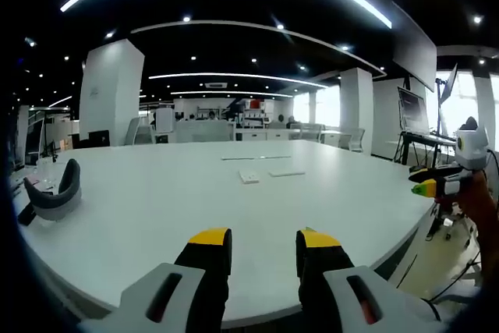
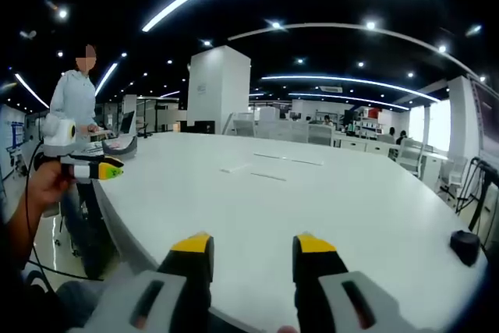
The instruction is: Locate the socket holder cover, grip the socket holder cover, clip it into the socket holder slot.
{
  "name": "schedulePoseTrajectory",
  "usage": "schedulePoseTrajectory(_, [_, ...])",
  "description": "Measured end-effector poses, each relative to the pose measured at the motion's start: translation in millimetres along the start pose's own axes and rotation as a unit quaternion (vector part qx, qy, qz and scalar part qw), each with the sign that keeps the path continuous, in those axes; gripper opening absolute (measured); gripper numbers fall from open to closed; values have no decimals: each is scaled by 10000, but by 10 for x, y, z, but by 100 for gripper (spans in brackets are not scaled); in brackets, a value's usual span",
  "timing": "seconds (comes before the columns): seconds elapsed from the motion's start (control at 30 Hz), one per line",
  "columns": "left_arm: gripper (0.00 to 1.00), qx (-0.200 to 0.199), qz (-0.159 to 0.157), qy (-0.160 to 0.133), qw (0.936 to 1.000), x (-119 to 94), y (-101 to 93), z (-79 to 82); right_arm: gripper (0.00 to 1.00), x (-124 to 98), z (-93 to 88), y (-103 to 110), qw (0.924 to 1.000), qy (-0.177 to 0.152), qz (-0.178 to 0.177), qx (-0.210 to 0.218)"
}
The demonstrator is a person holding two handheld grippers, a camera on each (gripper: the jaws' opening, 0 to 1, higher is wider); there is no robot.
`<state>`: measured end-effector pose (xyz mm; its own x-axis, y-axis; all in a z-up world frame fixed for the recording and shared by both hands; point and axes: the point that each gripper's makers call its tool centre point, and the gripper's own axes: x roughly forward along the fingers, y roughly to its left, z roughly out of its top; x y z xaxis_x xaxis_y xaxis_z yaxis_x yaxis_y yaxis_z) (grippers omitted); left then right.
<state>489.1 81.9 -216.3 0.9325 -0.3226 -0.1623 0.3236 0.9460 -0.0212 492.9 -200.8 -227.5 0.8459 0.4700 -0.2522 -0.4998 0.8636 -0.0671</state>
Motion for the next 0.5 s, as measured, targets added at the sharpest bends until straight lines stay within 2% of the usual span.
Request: schedulePoseTrajectory(0.5, [34,48,-2,-54,10000,-20,38,50,42,-42,46,20,10000,-25,-46,-54])
